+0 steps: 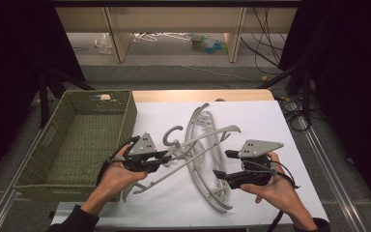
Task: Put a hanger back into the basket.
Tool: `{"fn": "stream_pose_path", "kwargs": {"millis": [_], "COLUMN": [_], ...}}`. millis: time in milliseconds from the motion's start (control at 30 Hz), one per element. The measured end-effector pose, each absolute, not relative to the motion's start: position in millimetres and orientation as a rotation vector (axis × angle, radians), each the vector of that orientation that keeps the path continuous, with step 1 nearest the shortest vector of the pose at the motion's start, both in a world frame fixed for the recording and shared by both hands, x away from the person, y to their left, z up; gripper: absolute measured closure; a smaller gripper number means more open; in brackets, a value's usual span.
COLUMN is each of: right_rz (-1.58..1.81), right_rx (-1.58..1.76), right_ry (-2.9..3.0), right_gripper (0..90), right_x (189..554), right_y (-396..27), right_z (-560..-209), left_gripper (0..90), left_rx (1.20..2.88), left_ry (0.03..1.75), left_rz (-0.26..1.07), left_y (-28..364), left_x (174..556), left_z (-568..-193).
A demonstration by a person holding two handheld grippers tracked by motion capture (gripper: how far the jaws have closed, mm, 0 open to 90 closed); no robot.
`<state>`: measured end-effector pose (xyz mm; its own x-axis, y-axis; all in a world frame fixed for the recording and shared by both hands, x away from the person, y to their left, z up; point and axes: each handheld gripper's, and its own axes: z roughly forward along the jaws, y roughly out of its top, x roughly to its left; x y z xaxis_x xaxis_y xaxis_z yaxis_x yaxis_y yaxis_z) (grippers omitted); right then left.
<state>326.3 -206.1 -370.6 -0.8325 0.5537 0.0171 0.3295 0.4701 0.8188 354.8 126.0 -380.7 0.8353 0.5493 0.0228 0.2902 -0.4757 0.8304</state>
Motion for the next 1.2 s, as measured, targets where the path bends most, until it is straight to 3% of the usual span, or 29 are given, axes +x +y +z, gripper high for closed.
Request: {"fn": "stream_pose_path", "kwargs": {"millis": [200,433,767,1200], "right_rz": [1.261,1.239,1.214,1.209], "right_rx": [0.818,0.813,0.810,0.821], "right_ry": [2.498,2.519,2.556,2.562], "right_gripper": [24.9,24.2,24.0,23.2], "right_x": [323,320,319,321], "right_y": [-200,-196,-193,-191], "right_z": [-400,-413,-421,-425], "left_gripper": [79.2,79.2,79.2,79.2], "left_rx": [1.959,1.843,1.833,1.850], "left_ry": [0.733,0.774,0.794,0.933], "left_rz": [0.275,0.266,0.439,0.619], "left_y": [142,169,217,294], "left_x": [352,341,340,364], "left_z": [-365,-334,-281,-274]}}
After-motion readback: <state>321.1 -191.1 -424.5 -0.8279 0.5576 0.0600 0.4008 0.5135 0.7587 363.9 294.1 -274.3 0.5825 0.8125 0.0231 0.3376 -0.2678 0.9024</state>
